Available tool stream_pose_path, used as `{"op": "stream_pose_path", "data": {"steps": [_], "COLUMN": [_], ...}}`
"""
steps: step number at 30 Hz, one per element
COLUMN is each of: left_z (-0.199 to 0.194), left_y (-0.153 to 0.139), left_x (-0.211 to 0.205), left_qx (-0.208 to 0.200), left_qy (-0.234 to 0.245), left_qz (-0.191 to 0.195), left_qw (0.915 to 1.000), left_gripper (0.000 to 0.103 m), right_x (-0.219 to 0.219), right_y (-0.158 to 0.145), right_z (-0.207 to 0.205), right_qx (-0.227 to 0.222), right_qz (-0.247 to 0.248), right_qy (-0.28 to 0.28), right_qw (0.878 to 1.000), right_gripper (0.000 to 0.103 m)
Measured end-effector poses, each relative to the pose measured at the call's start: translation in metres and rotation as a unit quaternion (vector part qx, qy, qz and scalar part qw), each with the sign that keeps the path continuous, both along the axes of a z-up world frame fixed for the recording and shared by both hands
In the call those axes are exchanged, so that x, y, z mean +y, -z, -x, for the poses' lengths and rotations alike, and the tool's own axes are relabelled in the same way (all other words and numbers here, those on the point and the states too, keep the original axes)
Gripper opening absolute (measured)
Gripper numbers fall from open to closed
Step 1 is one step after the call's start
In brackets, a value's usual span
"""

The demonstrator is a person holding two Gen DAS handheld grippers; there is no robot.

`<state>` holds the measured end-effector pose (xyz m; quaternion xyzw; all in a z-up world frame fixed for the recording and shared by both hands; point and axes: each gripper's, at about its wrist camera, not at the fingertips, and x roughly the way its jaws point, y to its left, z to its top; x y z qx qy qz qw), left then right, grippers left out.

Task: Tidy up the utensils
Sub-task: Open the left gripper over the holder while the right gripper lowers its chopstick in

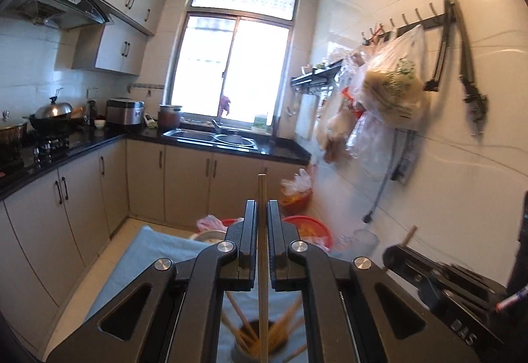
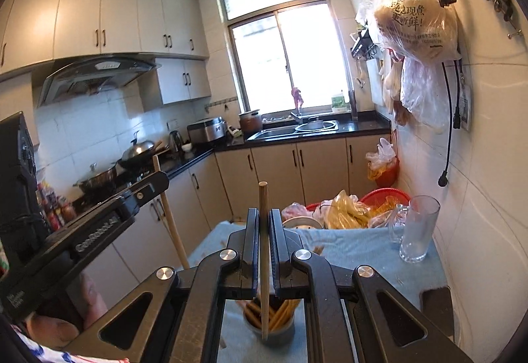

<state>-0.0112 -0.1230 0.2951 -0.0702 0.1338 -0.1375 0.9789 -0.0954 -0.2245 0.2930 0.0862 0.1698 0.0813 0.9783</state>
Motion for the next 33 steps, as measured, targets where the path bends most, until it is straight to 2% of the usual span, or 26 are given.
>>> {"op": "stream_pose_path", "data": {"steps": [8,12,16,17,19,21,27,29,33], "left_z": [-0.061,-0.075,-0.075,-0.073,-0.065,-0.055,-0.023,-0.015,-0.002], "left_y": [0.038,0.062,0.069,0.069,0.066,0.061,0.048,0.046,0.047], "left_x": [-0.014,-0.013,-0.009,-0.008,-0.006,-0.002,0.006,0.007,0.006], "left_qx": [0.044,0.064,0.08,0.079,0.076,0.07,0.051,0.05,0.046], "left_qy": [-0.019,-0.021,-0.015,-0.014,-0.011,-0.009,0.007,0.01,0.003], "left_qz": [0.0,-0.015,-0.013,-0.013,-0.012,-0.006,-0.007,-0.01,-0.03], "left_qw": [0.9989,0.9976,0.9966,0.9967,0.997,0.9975,0.9986,0.9987,0.9985], "left_gripper": [0.005,0.005,0.006,0.008,0.02,0.043,0.045,0.05,0.053], "right_x": [-0.011,-0.013,-0.011,-0.01,-0.009,-0.009,-0.011,-0.011,-0.014], "right_y": [0.034,0.054,0.068,0.071,0.076,0.079,0.078,0.076,0.074], "right_z": [-0.04,-0.051,-0.058,-0.06,-0.061,-0.062,-0.061,-0.057,-0.052], "right_qx": [0.033,0.056,0.074,0.077,0.083,0.087,0.091,0.09,0.09], "right_qz": [-0.019,-0.02,-0.022,-0.024,-0.029,-0.035,-0.042,-0.042,-0.045], "right_qy": [0.013,0.009,0.002,0.001,-0.002,-0.002,0.001,0.002,0.008], "right_qw": [0.999,0.998,0.997,0.997,0.996,0.996,0.995,0.995,0.995], "right_gripper": [0.007,0.007,0.007,0.007,0.007,0.008,0.012,0.013,0.023]}}
